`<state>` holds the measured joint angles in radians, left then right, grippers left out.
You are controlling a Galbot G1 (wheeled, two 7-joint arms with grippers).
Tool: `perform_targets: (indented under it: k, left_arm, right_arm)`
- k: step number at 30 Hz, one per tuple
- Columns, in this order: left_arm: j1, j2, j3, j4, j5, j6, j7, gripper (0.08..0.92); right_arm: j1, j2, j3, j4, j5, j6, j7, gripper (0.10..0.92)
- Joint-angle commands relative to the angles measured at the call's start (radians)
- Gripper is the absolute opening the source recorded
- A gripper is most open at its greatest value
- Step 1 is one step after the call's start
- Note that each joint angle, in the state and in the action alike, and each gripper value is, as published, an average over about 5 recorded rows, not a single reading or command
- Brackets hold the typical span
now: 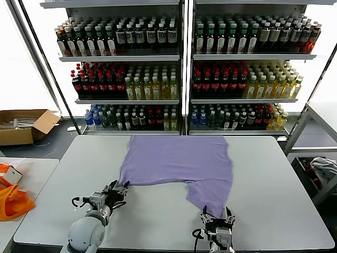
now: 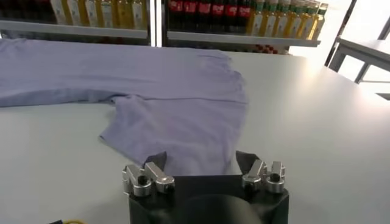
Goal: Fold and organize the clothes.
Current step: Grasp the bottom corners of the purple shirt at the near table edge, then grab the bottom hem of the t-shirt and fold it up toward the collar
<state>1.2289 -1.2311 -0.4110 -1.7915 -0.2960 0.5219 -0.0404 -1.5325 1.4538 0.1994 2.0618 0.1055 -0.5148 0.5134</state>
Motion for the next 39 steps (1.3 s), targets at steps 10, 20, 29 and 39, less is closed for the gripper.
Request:
perform_targets:
  k: [10,20,29,39]
  left_arm:
    - [0.031,-0.026,0.016,0.003,0.025,-0.001,0.015,0.118]
    - [0.059,-0.031,0.011,-0.039,0.067,-0.055,0.04,0.088]
    - [0.06,-0.052,-0.008,-0.057,0.065,-0.115,0.035,0.084]
    - [0.036,-0.076,-0.024,-0.058,0.065,-0.171,0.015,0.084]
  right_arm:
    - [-0.014,0.005,0.004,-0.007,0.019,0.031,-0.009,0.278]
    - [-0.039,-0.008,0.028,0.021,0.034,0.092,-0.027,0.107]
    - [-0.035,-0.027,0.036,0.097,-0.005,0.124,-0.055,0.107]
    - [0.028,-0.044,0.061,0.071,-0.044,0.201,-0.098,0.107]
